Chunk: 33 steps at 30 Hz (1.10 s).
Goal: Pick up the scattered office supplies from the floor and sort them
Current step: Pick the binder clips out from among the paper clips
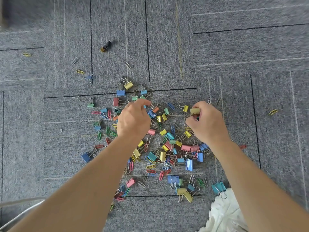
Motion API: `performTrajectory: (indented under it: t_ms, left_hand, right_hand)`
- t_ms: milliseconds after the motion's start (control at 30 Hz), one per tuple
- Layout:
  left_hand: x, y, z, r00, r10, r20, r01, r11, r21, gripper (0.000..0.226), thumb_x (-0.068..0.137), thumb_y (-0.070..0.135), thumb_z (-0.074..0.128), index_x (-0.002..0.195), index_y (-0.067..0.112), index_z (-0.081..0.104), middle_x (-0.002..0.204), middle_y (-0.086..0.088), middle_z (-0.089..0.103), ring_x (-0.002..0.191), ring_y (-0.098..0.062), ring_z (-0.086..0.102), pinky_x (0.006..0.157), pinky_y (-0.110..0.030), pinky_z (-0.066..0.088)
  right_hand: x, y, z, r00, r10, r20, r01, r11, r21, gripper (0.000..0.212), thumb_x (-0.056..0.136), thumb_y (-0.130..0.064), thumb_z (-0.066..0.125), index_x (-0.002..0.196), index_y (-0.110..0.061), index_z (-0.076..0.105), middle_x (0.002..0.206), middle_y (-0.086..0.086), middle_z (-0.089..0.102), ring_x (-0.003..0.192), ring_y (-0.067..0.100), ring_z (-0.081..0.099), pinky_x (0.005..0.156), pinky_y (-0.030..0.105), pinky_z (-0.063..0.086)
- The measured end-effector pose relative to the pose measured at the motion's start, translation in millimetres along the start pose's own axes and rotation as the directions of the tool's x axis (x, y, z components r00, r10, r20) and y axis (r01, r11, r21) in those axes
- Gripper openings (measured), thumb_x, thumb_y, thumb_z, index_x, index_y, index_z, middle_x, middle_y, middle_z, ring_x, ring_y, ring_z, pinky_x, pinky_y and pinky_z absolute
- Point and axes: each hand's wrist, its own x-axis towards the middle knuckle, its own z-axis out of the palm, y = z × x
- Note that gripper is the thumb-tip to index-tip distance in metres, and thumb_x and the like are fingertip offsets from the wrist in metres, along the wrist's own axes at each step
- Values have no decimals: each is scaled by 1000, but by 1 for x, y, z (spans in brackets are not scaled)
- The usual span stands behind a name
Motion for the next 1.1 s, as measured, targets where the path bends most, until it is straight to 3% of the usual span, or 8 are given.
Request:
performTrajectory:
  t_ms: [100, 200, 267, 333, 767, 933, 1033, 1100]
  left_hand:
    - [-3, 2, 1, 1000, 6, 24, -9, 993, 120, 35, 102, 22, 40, 133, 30, 56, 119, -5, 64, 73, -19, 60, 59, -32, 52]
    - [-10, 5, -1, 997, -50, 53, 37, 974, 223, 33, 98, 38, 50, 126, 22, 58, 119, -6, 57, 83, -21, 60, 73, -35, 55]
    - [-13, 6, -1, 994, -76, 81, 52, 962, 269, 36, 93, 42, 59, 123, 21, 59, 116, -5, 53, 84, -20, 59, 73, -35, 54]
    - [-14, 7, -1, 990, -97, 99, 63, 951, 303, 39, 89, 44, 67, 119, 21, 59, 112, -4, 51, 85, -20, 59, 74, -35, 54]
    - [-9, -7, 4, 974, -61, 218, 35, 992, 120, 20, 96, 36, 54, 81, 23, 54, 79, -4, 64, 62, -21, 61, 64, -37, 61]
    - [-19, -7, 6, 977, 27, 210, -12, 997, -72, 24, 100, 31, 46, 124, 27, 47, 73, 1, 59, 43, -12, 43, 39, -23, 36]
    - [-31, -4, 10, 934, 165, 316, -139, 985, -105, 45, 101, 26, 40, 144, 41, 36, 81, 1, 66, 37, -9, 38, 35, -21, 34]
    - [-34, -2, 15, 914, 192, 357, -204, 979, -5, 37, 102, 27, 40, 136, 33, 52, 85, 5, 65, 42, -6, 45, 39, -21, 38]
  right_hand:
    - [-6, -1, -2, 993, 106, 44, -114, 950, 292, 9, 87, -14, 63, 94, -19, 61, 80, 2, 59, 63, 18, 51, 54, 37, 50]
    - [-16, -10, 0, 914, 263, 309, -402, 472, 785, 12, 90, 0, 57, 85, -10, 57, 79, 7, 52, 64, 18, 47, 46, 29, 45]
    - [-19, -17, 2, 855, 237, 461, -502, 159, 850, 18, 92, 3, 53, 80, -10, 51, 76, 9, 54, 62, 16, 46, 45, 24, 36]
    - [-21, -21, 3, 834, 193, 516, -532, 38, 846, 15, 94, 1, 50, 83, -9, 50, 80, 8, 63, 62, 15, 46, 47, 23, 32]
    - [-21, -22, -4, 802, 44, 595, -592, 182, 785, 16, 92, -6, 50, 91, -17, 62, 77, 2, 54, 68, 16, 52, 50, 25, 35]
    - [-28, -18, -4, 789, -43, 613, -611, -161, 775, 9, 88, -13, 56, 95, -16, 60, 79, 1, 59, 69, 12, 57, 48, 18, 46]
    - [-27, -17, -3, 784, 32, 619, -610, -138, 780, 8, 84, -10, 59, 91, -15, 60, 80, 4, 59, 69, 14, 58, 47, 19, 44]
    - [-25, -16, -3, 785, 89, 613, -612, -35, 790, 6, 87, -7, 57, 90, -13, 56, 85, 5, 62, 69, 14, 58, 46, 20, 41]
